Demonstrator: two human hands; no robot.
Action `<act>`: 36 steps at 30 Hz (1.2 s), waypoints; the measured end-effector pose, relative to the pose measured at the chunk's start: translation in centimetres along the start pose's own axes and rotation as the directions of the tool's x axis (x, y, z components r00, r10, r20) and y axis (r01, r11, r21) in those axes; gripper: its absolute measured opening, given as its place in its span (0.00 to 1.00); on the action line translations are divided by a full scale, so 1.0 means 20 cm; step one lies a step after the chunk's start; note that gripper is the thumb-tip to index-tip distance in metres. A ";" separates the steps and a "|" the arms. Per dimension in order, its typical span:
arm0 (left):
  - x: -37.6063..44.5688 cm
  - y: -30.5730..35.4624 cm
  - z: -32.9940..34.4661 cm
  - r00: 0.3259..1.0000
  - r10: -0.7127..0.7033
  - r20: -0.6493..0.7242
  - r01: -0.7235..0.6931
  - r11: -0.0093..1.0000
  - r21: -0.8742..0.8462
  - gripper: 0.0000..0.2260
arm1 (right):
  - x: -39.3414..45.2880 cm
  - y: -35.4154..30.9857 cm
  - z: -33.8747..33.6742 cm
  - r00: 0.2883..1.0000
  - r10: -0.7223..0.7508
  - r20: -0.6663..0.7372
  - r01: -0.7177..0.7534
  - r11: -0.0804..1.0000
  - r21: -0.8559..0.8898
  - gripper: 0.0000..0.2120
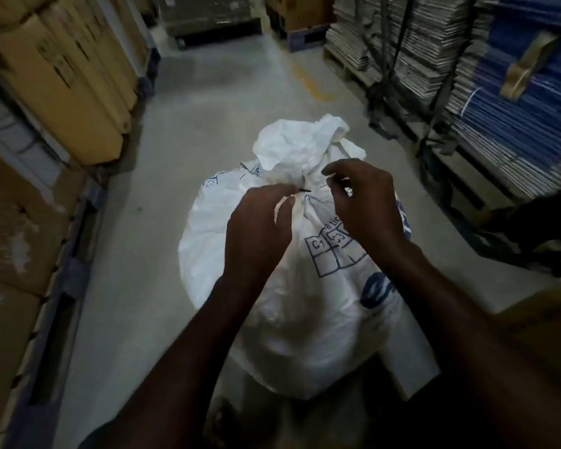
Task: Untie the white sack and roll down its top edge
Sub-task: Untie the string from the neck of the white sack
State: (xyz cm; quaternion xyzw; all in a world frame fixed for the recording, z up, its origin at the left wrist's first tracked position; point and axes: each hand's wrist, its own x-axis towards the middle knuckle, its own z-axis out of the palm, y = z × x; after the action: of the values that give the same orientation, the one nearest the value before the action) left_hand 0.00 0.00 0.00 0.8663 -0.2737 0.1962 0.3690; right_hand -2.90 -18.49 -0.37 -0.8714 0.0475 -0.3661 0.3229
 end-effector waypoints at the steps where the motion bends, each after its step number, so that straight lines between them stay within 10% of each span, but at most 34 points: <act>1: 0.04 -0.05 0.05 1.000 0.030 0.002 -0.030 0.999 -0.028 0.09 | 0.02 0.04 0.03 1.000 0.010 0.004 -0.010 1.000 0.021 0.08; 13: 0.24 -0.38 0.37 0.991 -0.060 0.122 0.073 0.991 -0.111 0.18 | 0.15 0.22 0.32 0.965 0.041 0.258 -0.049 0.999 0.023 0.25; 21: 0.24 -0.41 0.41 0.995 -0.085 0.053 0.090 0.990 -0.107 0.17 | 0.18 0.27 0.41 0.949 -0.003 0.315 0.018 0.999 -0.043 0.06; 36: 0.32 -0.45 0.51 0.996 -0.092 0.007 0.091 0.963 -0.252 0.07 | 0.19 0.27 0.49 0.958 0.049 0.281 -0.028 0.997 -0.078 0.11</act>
State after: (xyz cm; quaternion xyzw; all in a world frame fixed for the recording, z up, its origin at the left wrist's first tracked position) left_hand 12.00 -4.60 -7.94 0.8235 -0.2552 0.1448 0.4856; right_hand 7.25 -18.79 -6.52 -0.9250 0.0310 -0.2294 0.3012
